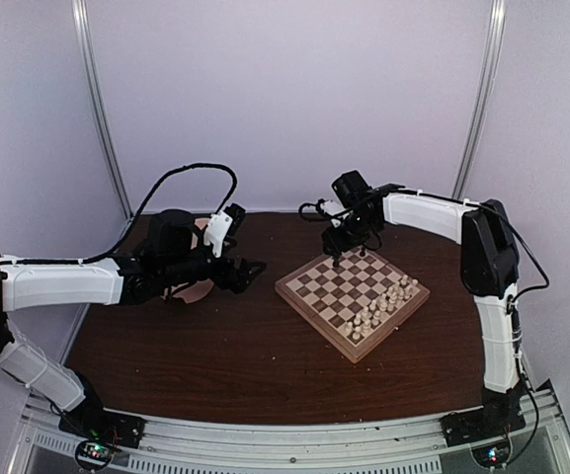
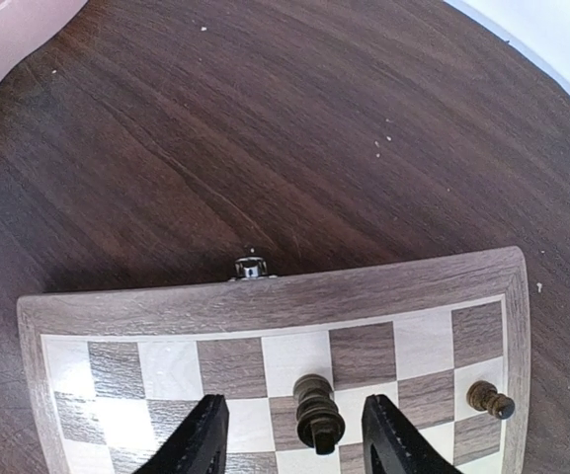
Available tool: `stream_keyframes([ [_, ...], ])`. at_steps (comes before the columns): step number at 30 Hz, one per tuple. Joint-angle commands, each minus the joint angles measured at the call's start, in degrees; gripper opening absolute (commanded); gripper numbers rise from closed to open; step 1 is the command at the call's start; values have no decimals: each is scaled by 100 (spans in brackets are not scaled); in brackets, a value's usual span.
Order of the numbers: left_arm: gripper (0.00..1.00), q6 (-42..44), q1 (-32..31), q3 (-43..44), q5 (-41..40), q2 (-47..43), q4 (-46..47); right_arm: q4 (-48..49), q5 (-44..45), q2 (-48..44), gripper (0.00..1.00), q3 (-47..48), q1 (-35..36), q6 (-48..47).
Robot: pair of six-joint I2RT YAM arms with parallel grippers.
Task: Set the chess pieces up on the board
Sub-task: Place the king on the chessboard, then move the king to e8.
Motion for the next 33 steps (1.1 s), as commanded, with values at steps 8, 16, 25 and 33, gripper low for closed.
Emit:
stream_keyframes([
  [8, 98, -36, -9, 6, -21, -100, 87, 66, 472, -62, 40, -162, -9, 72],
  [16, 98, -22, -9, 11, -30, -103, 90, 94, 417, -25, 28, -150, -10, 84],
  [25, 98, -27, -4, 23, -26, -71, 95, -5, 454, 57, 24, -112, -9, 57],
  [33, 98, -11, -9, 32, 6, -63, 71, -127, 476, 143, 21, -26, -11, 57],
])
